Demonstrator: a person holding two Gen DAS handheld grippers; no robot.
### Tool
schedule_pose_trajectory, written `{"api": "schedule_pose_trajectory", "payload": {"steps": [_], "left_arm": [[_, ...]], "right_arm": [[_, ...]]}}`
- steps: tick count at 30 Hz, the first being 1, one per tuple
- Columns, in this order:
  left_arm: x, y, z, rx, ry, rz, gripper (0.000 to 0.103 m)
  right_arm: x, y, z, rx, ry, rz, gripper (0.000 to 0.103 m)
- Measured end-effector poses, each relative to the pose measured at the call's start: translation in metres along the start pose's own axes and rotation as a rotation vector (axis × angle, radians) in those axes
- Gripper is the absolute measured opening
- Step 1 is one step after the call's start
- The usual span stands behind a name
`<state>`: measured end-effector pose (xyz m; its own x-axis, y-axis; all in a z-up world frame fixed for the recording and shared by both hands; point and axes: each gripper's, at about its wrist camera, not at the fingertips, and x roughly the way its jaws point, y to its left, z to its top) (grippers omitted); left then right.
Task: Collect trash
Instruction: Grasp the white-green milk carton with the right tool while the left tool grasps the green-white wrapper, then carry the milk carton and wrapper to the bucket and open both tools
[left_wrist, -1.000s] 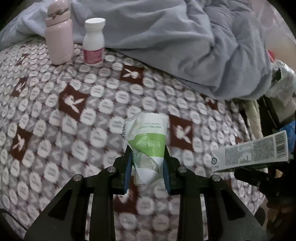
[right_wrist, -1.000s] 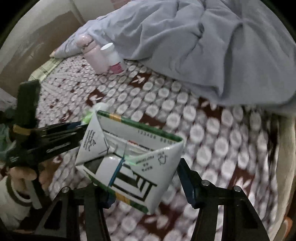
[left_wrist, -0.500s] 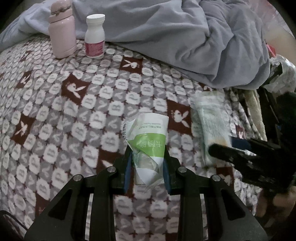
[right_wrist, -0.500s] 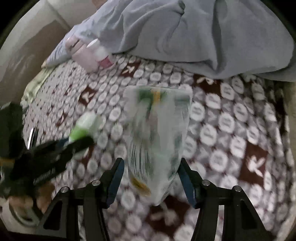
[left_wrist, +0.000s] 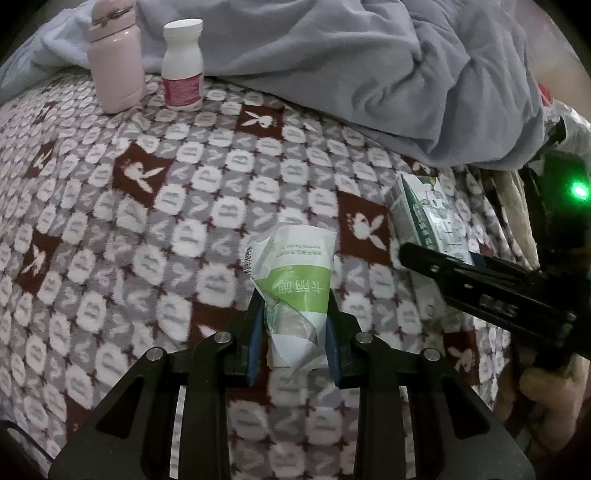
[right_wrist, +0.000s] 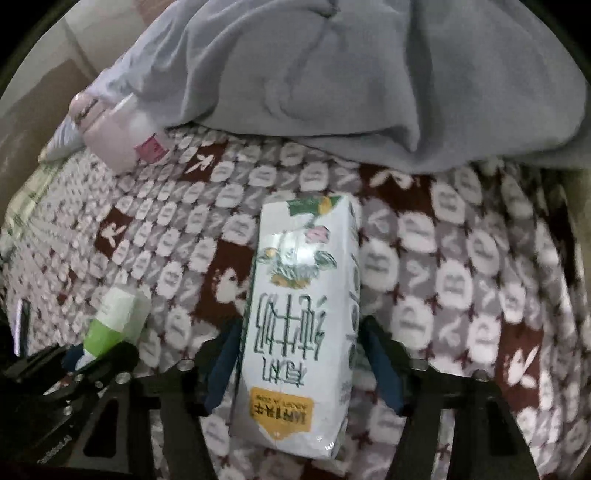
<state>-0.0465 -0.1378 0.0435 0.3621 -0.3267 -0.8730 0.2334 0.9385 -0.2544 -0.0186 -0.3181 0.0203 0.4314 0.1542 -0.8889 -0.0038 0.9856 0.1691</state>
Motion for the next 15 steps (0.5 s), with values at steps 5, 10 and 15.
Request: {"api": "schedule_pose_trajectory", "payload": {"steps": [5,10,15], "left_arm": [[-0.009,-0.024,0.001,0.035,-0.020,-0.020,0.026],[-0.019,-0.071,-0.004,0.101,-0.037,-0.075,0.026],[-0.023,-0.128,-0.014,0.184,-0.037,-0.138,0.026]], "right_arm": [[-0.045,-0.019,-0.018,0.031,-0.082,0.066,0.056],[-0.099,-0.052,-0.040,0.091,-0.163,0.090,0.056],[-0.144,-0.090,-0.070,0.150,-0.221,0.062,0.056]]}}
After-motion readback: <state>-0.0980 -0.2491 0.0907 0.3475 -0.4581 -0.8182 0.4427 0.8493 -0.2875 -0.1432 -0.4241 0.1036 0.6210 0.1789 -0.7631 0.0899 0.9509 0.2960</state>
